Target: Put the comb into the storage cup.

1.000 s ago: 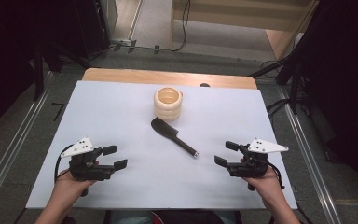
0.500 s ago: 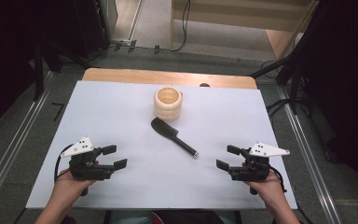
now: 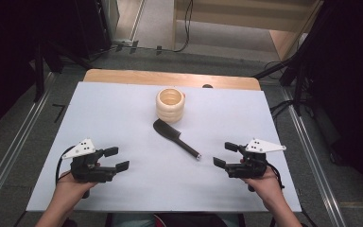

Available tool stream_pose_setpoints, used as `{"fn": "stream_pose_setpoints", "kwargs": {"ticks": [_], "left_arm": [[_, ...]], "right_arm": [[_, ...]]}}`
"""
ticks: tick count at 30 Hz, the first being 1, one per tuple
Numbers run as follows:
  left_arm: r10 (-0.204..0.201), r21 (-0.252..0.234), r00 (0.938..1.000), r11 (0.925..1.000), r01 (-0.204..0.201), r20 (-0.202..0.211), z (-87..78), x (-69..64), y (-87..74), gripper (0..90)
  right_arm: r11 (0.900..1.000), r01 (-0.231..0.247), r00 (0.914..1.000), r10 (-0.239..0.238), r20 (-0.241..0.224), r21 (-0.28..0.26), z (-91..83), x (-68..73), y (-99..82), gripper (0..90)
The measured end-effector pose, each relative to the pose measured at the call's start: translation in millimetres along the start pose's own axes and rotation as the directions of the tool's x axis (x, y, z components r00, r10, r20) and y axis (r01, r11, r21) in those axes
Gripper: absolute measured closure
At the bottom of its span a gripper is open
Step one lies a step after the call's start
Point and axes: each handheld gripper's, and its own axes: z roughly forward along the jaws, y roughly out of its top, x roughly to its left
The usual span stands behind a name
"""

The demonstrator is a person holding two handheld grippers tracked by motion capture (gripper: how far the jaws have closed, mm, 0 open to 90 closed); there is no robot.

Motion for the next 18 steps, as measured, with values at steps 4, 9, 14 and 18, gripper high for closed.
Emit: {"fn": "stream_pose_setpoints", "kwargs": {"ticks": [4,9,14,18], "left_arm": [[0.000,0.000,1.0000,1.0000,0.000,0.000,0.0,0.3,0.1,25.0],[0.001,0.000,1.0000,1.0000,-0.001,0.000,-0.2,0.3,0.2,25.0],[0.001,-0.001,1.0000,1.0000,-0.001,0.000,-0.6,0.6,0.2,25.0],[0.001,-0.001,1.0000,1.0000,-0.001,0.001,-0.5,0.4,0.3,25.0]], "right_arm": [[1.0000,0.008,0.9999,-0.008,0.008,0.002,6.0,-0.5,9.3,17.9],[1.0000,0.001,0.9999,-0.001,0.012,-0.001,18.4,-2.9,19.3,16.2],[0.9999,-0.010,0.9998,0.010,0.015,-0.002,31.8,-3.9,27.5,16.2],[1.0000,-0.007,0.9998,0.007,0.018,-0.003,43.9,-4.5,32.7,16.4]]}}
